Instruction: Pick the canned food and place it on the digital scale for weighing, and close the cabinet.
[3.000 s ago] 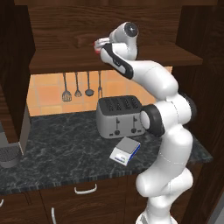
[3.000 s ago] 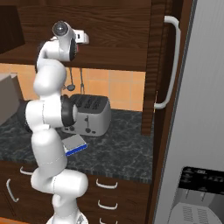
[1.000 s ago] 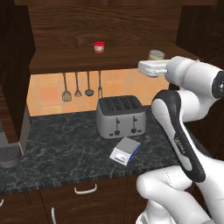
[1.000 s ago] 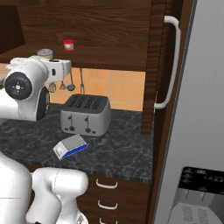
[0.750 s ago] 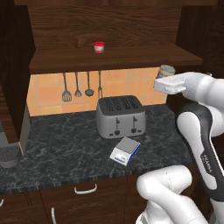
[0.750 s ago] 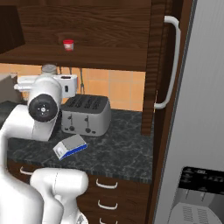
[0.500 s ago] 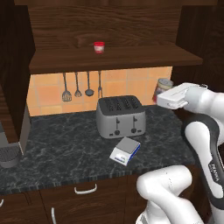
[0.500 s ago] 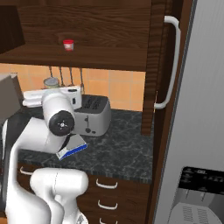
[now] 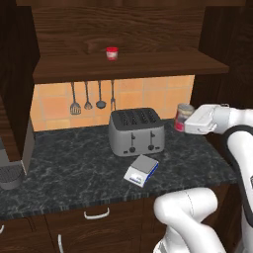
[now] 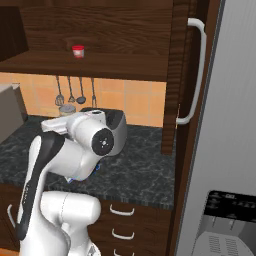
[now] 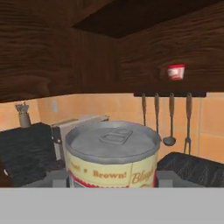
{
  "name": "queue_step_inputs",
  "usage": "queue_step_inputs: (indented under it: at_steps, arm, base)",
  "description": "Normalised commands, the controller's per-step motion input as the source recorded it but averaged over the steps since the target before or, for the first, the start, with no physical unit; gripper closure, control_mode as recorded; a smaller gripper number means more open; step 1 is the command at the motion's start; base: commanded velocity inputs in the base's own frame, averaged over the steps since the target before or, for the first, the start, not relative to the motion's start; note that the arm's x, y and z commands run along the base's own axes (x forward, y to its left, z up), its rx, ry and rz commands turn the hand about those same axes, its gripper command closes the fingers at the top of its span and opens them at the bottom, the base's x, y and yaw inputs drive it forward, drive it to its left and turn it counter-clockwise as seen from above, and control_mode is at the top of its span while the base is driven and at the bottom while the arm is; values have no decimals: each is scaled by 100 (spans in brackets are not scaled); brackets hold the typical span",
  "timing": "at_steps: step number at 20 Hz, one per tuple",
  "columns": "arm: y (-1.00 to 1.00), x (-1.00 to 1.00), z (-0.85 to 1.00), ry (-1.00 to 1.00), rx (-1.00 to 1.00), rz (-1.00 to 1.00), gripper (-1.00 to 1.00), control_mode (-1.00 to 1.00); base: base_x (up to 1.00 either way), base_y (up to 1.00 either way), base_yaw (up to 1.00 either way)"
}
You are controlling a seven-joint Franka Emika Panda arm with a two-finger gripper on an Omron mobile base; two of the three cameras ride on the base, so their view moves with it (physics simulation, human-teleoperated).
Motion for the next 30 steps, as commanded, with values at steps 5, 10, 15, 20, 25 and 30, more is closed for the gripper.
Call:
queue_step_inputs:
  at_steps: [5, 10, 15, 20, 25, 30]
  arm:
    - [1, 5, -69, 2, 0, 10, 100, -100]
    - [32, 1, -62, 0, -2, 8, 100, -100]
    - [51, 0, -61, 3, -3, 0, 100, -100]
    - [9, 0, -53, 1, 0, 0, 100, -100]
    - [0, 0, -50, -2, 1, 0, 100, -100]
    - [1, 0, -49, -11, 12, 0, 100, -100]
  base:
    - [0, 0, 0]
    - [0, 0, 0]
    - [0, 0, 0]
    - [0, 0, 0]
    - [0, 0, 0]
    - [0, 0, 0]
